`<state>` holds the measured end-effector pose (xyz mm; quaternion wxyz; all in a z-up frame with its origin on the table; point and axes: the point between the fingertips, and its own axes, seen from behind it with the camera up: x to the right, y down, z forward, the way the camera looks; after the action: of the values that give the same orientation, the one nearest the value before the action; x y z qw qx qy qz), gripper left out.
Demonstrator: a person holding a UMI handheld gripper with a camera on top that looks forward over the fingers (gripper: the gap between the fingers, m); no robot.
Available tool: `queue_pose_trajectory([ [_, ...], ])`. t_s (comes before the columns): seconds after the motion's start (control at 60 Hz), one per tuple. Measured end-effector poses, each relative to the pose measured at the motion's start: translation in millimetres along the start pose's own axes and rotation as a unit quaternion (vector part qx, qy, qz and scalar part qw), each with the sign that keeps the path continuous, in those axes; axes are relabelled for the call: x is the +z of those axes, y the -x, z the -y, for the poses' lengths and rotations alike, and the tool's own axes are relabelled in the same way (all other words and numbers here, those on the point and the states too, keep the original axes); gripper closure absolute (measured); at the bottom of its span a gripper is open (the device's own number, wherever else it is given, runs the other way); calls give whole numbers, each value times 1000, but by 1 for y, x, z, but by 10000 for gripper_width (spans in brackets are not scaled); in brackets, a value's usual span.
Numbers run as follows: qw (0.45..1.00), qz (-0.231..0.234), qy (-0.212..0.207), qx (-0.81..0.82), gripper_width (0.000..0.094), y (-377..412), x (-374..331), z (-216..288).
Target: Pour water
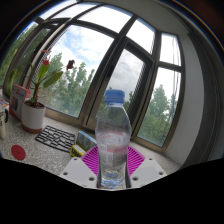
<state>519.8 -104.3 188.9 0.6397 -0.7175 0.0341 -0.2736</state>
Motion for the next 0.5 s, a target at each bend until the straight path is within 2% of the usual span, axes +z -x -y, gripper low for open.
queue_pose_trajectory([
  [0.15, 981, -90, -64, -159, 617, 0, -6, 105],
  [0.283, 922, -150, -139, -329, 619, 42, -18, 202],
  [0.4, 842, -157, -209, -472, 618, 118, -33, 263],
  [0.5, 750, -130, -276, -587, 618, 201, -41, 284],
])
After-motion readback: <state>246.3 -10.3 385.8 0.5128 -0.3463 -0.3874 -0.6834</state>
